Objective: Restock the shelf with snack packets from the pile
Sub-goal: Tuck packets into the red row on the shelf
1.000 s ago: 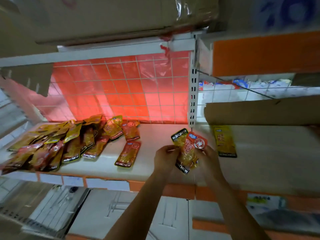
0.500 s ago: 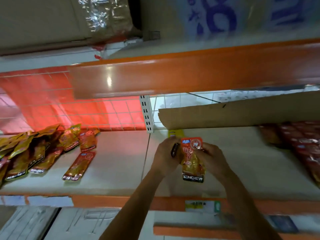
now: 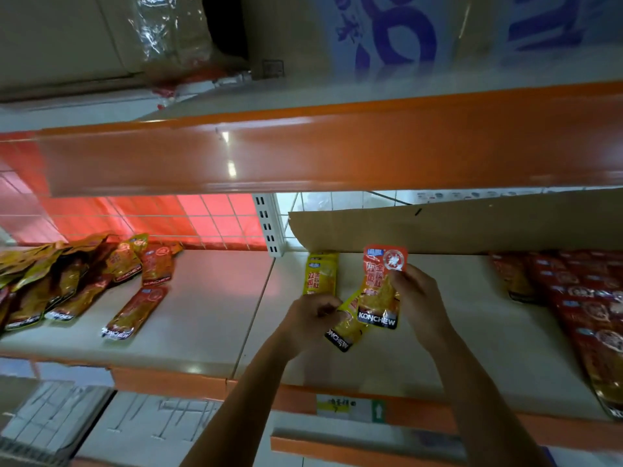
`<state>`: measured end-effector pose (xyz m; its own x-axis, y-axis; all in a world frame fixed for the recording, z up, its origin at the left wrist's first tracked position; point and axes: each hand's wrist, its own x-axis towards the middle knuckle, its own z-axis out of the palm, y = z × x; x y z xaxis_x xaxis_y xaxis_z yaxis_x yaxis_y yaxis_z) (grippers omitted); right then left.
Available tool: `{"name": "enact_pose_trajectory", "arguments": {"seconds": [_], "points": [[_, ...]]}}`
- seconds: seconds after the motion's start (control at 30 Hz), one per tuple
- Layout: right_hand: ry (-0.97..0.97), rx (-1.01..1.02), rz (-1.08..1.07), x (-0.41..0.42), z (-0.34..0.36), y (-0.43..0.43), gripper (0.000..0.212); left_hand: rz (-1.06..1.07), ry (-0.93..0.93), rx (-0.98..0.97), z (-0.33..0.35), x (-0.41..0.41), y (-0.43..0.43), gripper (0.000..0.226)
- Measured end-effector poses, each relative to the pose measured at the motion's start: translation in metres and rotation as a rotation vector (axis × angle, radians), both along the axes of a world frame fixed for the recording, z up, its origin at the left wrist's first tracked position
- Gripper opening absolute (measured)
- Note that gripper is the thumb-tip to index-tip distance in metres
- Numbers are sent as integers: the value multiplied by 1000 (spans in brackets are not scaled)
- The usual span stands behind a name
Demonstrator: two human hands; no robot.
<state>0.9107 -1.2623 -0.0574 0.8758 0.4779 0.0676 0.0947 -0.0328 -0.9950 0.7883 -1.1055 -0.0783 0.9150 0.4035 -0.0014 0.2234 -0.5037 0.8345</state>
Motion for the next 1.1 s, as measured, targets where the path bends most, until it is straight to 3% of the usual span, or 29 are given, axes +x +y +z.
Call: {"name": "enact_pose_trajectory", "arguments": {"seconds": [0.2,0.33,0.57,0.83,1.1], "points": [[121,52,-126,-4,-9,13,14,370,-128,-244,-10,-16,22,16],[151,-22,-107,-12,-18,21,15,485,-115,-300,-17,-25,30,15],[148,-131,-84,-30,-29,30,16,493,-36,-100,-23,-26,33,15],[93,-223,-126,-38,-36,27,21,422,-71,119,-20,-23,25,27],[66,-264,-156,-42,-37,22,21,509,69,259,-22,-15,22,29]]}}
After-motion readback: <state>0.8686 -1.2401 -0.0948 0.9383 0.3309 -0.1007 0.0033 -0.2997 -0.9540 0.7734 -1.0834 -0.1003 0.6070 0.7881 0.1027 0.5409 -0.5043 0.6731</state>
